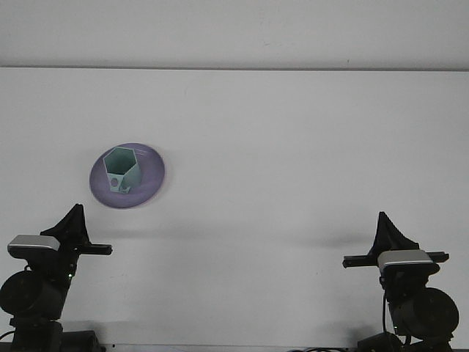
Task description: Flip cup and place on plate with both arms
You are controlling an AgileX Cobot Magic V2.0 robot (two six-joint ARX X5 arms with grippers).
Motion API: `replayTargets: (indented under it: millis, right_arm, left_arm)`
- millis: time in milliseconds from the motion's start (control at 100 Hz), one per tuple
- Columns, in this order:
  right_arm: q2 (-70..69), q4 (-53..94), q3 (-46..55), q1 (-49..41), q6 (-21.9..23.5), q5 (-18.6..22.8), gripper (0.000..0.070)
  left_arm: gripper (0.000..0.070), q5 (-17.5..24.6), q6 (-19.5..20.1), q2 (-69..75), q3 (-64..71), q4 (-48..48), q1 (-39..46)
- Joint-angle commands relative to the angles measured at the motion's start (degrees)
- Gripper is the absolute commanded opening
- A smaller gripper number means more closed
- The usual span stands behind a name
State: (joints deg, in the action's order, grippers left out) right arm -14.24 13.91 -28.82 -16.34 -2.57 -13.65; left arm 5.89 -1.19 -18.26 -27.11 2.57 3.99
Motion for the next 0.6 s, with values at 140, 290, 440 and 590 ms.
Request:
replayTargets:
  millis: [140, 290, 440, 590]
  right_arm:
    - [0.0, -0.66, -0.52, -0.09, -0.33, -0.11, 0.0]
    - [0.0, -0.66, -0.52, -0.09, -0.33, -0.11, 0.0]
    - [0.0, -0.66, -0.52, -0.09, -0.33, -0.11, 0.0]
    - [0.0, -0.63, -0.52, -0.09, -0.33, -0.07, 0.0]
  left_arm:
    - [0.0014, -0.26, -0.83, 0.09, -0.74, -0.63, 0.09]
    - [0.0014, -0.26, -0.83, 0.09, -0.74, -0.63, 0.07]
    - [0.0014, -0.26, -0.85, 0.57, -0.59, -0.68, -0.57]
    - [0.0014, -0.39, 2.82, 3.43, 2.6, -5.53, -2.62]
